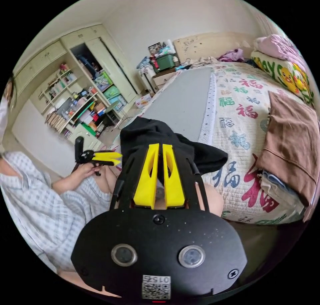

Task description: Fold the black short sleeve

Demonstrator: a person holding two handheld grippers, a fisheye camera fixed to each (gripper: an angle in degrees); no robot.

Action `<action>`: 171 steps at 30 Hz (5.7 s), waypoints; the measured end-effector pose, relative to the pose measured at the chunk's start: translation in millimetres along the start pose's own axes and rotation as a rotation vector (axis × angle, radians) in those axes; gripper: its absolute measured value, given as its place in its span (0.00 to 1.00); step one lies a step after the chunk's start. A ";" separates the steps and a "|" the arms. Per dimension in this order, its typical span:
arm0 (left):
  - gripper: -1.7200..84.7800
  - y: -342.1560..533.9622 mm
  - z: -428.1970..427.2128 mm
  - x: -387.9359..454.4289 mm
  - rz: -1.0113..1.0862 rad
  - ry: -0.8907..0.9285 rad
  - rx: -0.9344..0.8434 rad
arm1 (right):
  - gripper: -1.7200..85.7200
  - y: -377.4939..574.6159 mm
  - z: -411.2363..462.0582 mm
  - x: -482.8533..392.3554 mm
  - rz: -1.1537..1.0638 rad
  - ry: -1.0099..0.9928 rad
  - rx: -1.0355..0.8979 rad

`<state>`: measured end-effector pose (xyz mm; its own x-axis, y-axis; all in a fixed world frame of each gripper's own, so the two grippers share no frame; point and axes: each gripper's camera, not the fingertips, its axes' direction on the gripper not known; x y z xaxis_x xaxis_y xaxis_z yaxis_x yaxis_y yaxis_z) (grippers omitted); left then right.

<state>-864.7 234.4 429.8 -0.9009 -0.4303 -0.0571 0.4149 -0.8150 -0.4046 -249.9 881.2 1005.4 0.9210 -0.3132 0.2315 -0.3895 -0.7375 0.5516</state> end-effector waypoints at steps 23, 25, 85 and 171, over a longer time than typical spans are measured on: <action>0.03 -98.3 -54.0 -65.9 -0.041 -0.070 0.146 | 0.02 14.5 131.2 -110.4 -0.642 0.559 -0.527; 0.03 -98.5 -44.1 -74.3 -0.057 -0.079 0.143 | 0.02 7.7 115.1 -105.4 -0.574 0.539 -0.465; 0.01 146.2 -272.8 -44.0 -0.348 0.178 1.271 | 0.02 -39.4 -305.5 -208.7 -0.052 -0.182 0.962; 0.07 42.9 5.5 -272.3 -0.635 -0.143 0.163 | 0.11 -163.9 25.4 171.8 0.199 0.125 -0.179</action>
<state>-600.9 314.4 433.0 -0.9553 0.1145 0.2725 -0.1665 -0.9702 -0.1761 -27.9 933.1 934.4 0.8241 -0.3565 0.4403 -0.5661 -0.5484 0.6155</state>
